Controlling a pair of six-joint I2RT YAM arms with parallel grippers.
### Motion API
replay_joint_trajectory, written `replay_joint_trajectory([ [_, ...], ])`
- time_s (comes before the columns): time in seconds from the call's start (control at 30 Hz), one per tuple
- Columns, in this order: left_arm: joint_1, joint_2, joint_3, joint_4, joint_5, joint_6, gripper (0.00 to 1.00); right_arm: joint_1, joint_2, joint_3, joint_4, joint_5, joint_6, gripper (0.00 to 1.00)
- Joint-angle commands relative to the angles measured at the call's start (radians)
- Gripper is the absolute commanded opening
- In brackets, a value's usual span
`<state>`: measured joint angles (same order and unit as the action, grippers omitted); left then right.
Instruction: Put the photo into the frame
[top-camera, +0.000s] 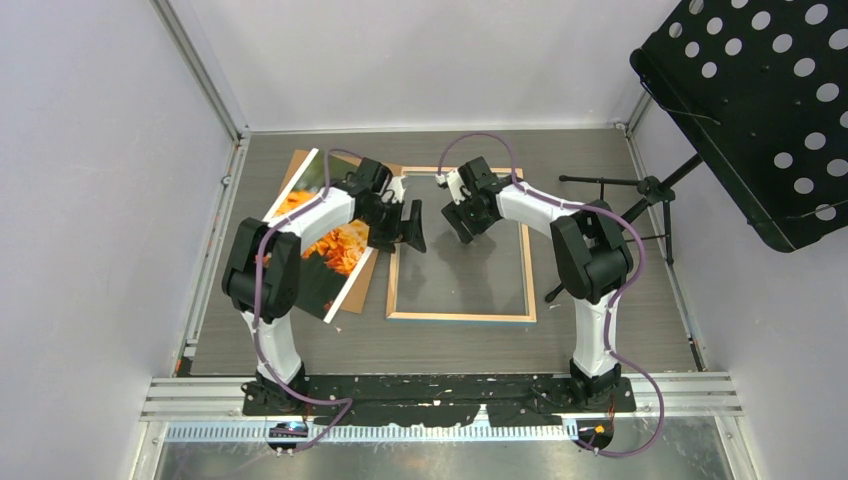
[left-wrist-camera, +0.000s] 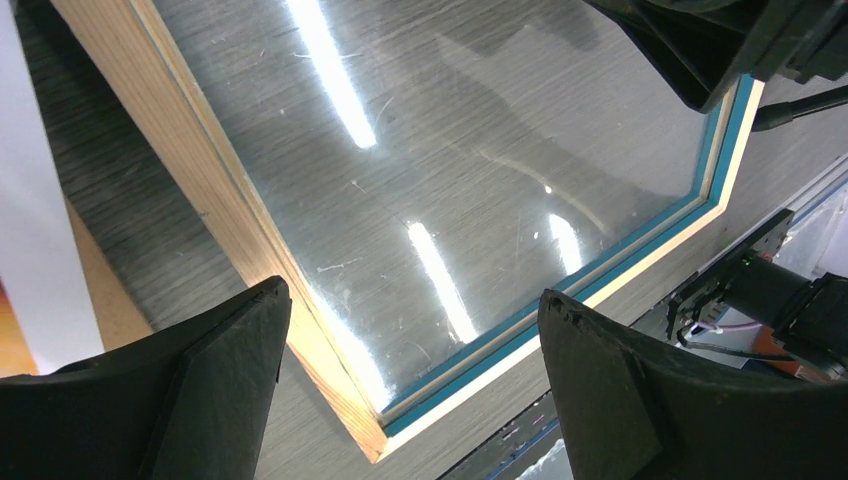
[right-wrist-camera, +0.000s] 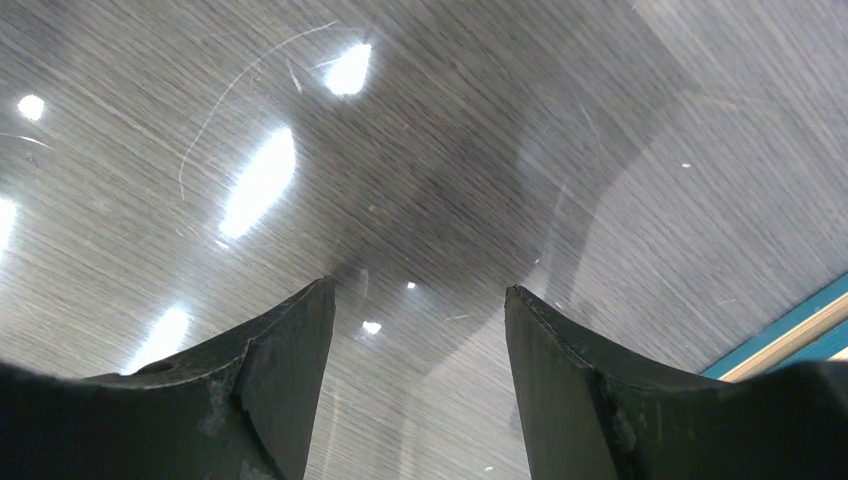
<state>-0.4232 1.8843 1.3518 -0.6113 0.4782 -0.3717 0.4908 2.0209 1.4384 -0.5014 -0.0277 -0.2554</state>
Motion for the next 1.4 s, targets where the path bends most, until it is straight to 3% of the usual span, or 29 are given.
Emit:
replay_joint_trajectory([
  [0.0,0.006,-0.081,0.011,-0.03,-0.027,0.05,0.92,0.003,0.007,0.03,-0.01,0.002,0.006,0.68],
  [0.3,0.008,-0.158,-0.002,-0.052,-0.051,0.129,0.93,0.002,-0.024,0.03,-0.004,-0.016,0.013,0.68],
  [0.57,0.039,-0.295,-0.031,-0.039,-0.139,0.211,0.96,0.004,-0.145,0.016,0.009,-0.012,0.0,0.68],
  [0.93,0.061,-0.482,-0.096,-0.035,-0.316,0.352,1.0,-0.006,-0.284,-0.018,0.011,0.137,0.001,0.74],
  [0.97,0.063,-0.496,-0.101,-0.04,-0.327,0.359,0.99,-0.011,-0.3,-0.026,0.011,0.147,0.003,0.74],
  [1.03,0.068,-0.517,-0.113,-0.051,-0.344,0.367,0.99,-0.02,-0.322,-0.041,0.011,0.166,0.008,0.95],
  [1.07,0.071,-0.526,-0.117,-0.055,-0.355,0.38,1.0,-0.024,-0.33,-0.053,0.011,0.17,0.012,0.97],
  [1.37,0.156,-0.575,-0.171,-0.097,-0.353,0.427,1.0,-0.206,-0.361,-0.12,0.013,0.077,0.12,0.99],
])
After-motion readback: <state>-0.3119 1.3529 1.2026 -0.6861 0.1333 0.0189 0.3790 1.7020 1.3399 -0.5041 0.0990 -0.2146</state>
